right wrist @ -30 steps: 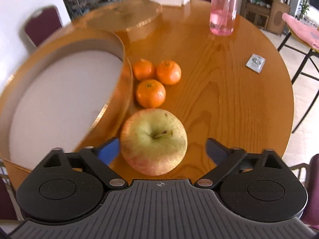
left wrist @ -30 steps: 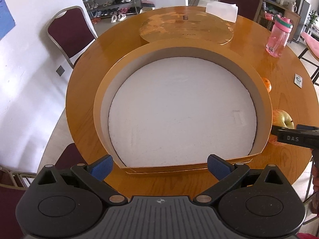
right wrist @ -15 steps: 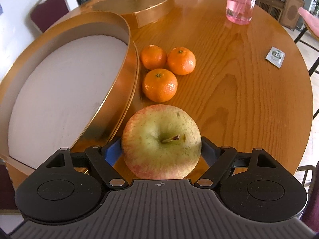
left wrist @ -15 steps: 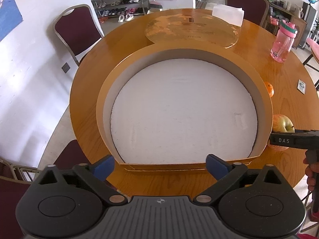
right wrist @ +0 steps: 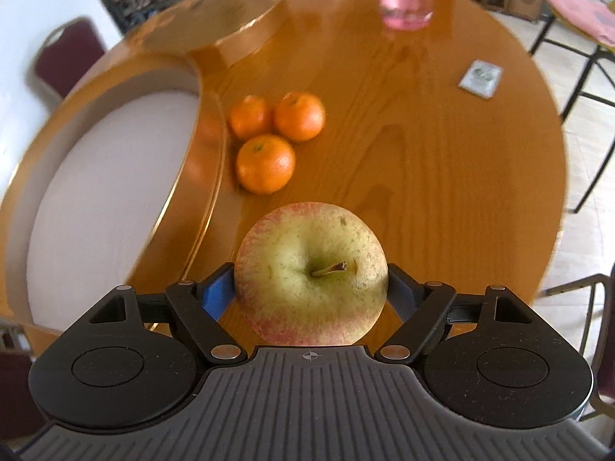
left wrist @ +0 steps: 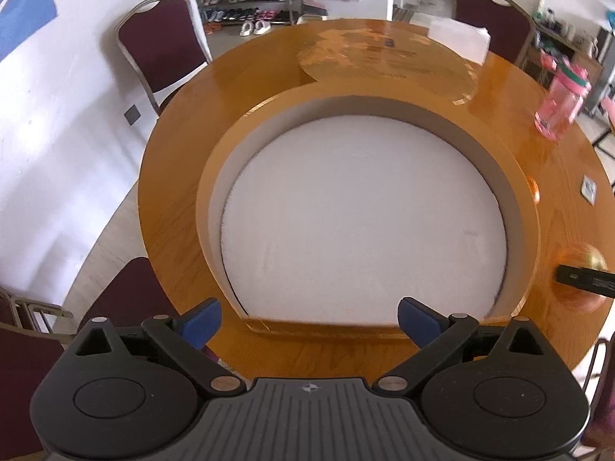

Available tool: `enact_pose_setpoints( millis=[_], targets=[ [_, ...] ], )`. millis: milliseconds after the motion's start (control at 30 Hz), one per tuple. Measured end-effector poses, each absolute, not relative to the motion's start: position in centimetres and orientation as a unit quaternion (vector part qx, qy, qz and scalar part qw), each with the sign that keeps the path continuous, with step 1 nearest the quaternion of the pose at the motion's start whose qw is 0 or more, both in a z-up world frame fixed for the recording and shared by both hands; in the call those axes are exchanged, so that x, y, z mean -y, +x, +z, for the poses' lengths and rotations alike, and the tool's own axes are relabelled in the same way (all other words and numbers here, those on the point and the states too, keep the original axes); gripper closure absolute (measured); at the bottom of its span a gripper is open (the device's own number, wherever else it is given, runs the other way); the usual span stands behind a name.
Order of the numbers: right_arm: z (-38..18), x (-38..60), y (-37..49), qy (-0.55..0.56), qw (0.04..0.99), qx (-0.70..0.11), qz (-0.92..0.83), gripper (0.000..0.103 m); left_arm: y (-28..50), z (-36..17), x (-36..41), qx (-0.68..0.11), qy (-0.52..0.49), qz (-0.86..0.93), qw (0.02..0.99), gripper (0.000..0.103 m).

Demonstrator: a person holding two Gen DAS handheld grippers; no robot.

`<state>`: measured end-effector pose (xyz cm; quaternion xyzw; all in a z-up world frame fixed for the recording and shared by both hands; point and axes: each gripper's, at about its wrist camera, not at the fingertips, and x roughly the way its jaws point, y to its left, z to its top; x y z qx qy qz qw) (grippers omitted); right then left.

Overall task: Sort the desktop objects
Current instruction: 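Carry the apple with the right gripper into the white tray and release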

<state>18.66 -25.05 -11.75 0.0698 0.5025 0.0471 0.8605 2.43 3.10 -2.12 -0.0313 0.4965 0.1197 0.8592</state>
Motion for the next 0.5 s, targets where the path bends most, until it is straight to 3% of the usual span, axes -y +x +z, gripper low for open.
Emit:
enact_pose_setpoints(
  millis=[233, 500],
  targets=[
    [-5.9, 23.4, 17.8, 0.066, 0.894, -0.442, 0.014, 0.021, 3.2, -1.6, -7.2, -0.481, -0.037, 0.103, 0.87, 0.003],
    [-2.4, 12.4, 18.4, 0.045, 0.905, -0.413, 0.093, 0.021, 3.1, -1.8, -13.0, -0.477, -0.04, 0.119, 0.87, 0.003]
  ],
)
